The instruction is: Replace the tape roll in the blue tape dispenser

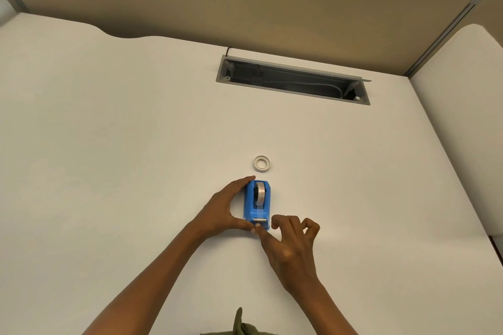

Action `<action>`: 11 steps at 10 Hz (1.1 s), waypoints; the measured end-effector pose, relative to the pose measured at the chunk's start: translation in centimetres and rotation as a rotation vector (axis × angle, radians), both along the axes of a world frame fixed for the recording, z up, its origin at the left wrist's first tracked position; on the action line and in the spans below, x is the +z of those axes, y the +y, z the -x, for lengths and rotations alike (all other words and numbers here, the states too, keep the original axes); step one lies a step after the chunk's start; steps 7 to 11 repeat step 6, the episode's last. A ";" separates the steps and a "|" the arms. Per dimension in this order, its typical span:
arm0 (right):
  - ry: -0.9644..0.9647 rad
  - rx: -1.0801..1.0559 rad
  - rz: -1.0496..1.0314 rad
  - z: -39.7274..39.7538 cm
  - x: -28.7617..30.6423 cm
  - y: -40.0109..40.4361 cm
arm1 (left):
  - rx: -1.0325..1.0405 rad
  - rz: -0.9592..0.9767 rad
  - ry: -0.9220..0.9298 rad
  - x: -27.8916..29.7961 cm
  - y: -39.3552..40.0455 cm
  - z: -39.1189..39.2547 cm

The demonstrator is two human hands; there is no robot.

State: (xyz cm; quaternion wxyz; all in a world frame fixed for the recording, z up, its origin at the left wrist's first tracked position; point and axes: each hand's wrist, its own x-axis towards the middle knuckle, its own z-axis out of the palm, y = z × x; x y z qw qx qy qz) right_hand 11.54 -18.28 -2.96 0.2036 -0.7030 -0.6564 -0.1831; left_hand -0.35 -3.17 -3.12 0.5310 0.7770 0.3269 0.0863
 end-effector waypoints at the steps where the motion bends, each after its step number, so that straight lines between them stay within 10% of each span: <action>1: -0.032 0.003 0.012 0.0 -0.1 0.0 | -0.006 -0.007 0.021 0.1 0.0 -0.1; 6: 0.461 -0.198 0.049 -2.6 -0.3 -2.0 | -0.061 -0.009 0.087 1.3 0.4 0.2; 11: 0.461 -0.198 0.049 -2.6 -0.3 -2.0 | -0.061 -0.009 0.087 1.3 0.4 0.2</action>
